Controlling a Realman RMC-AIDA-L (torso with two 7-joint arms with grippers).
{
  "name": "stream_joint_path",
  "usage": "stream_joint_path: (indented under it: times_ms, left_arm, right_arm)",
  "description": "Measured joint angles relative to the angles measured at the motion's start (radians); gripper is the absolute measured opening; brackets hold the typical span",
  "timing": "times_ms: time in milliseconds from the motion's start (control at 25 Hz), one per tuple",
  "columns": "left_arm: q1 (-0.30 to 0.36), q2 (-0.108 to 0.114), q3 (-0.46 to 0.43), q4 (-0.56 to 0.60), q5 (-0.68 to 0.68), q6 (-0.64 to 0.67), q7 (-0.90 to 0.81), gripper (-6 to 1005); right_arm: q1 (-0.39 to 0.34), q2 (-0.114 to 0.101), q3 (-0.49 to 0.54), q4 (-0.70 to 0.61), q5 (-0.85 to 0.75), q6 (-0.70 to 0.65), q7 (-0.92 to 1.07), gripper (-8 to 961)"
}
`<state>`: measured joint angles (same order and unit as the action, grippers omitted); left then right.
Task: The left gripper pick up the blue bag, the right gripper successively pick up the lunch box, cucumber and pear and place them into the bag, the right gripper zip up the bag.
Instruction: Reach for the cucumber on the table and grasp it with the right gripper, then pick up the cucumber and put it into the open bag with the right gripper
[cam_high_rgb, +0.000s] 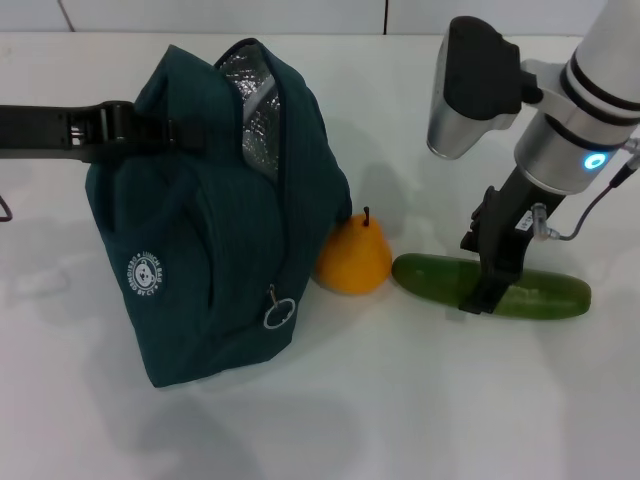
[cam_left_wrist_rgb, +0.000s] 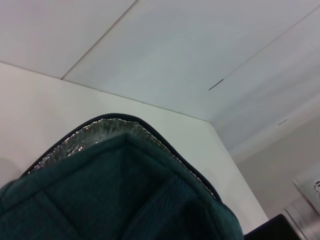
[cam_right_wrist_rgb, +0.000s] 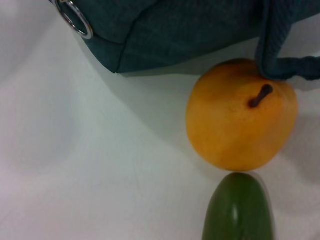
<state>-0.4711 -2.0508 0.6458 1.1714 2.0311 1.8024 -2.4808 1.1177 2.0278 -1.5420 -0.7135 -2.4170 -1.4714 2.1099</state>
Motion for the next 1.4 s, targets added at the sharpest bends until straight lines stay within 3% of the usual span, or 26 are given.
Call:
stream_joint_path:
  times_ms: [1000,1200,1400]
  left_arm:
    - [-0.013,0.002,0.0,-0.024,0.0,-0.002,0.005,46]
    - [-0.015,0.002,0.0,-0.024,0.0,-0.002,0.005,46]
    - [-0.01,0.003,0.0,-0.024,-0.001,-0.003,0.005,46]
  right_arm:
    - [0.002,0.0,-0.148,0.069,0.054,0.123,0.021,810]
    - [0.003,0.0,-0.144,0.065,0.053,0.125,0.029,693]
    - [0.006,-0.004,-0.14,0.03,0.035,0.117,0.084,645]
